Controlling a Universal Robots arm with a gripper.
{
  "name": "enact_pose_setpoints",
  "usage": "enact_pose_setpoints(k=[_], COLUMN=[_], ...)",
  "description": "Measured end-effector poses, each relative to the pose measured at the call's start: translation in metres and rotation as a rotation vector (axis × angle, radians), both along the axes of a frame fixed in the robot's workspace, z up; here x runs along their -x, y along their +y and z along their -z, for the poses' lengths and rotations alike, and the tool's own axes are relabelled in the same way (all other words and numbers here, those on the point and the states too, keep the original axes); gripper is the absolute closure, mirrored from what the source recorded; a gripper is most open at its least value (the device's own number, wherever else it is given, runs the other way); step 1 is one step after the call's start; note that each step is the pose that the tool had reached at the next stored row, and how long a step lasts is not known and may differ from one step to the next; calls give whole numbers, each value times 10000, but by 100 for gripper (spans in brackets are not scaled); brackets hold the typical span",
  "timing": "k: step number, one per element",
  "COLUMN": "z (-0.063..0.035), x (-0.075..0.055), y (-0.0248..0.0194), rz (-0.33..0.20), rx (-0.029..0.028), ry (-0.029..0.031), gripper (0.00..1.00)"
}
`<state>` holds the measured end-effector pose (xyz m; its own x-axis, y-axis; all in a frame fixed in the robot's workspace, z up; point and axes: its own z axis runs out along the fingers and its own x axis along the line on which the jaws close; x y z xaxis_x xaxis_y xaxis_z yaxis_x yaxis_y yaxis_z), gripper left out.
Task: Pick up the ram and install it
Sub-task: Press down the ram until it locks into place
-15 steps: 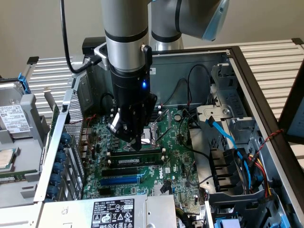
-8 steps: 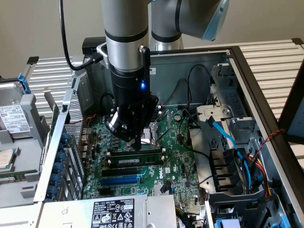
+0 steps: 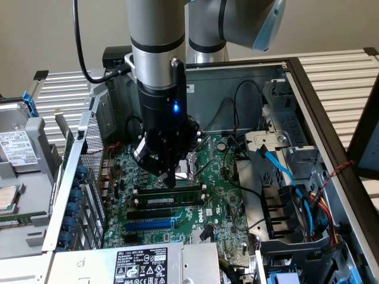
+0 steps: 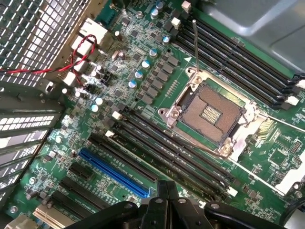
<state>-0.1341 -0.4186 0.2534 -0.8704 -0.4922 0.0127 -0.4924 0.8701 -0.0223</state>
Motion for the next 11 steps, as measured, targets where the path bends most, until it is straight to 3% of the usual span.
enact_pose_setpoints(k=[11], z=[0], x=[0], y=[0], rz=[1331], rx=[0], ry=[0], gripper=[89])
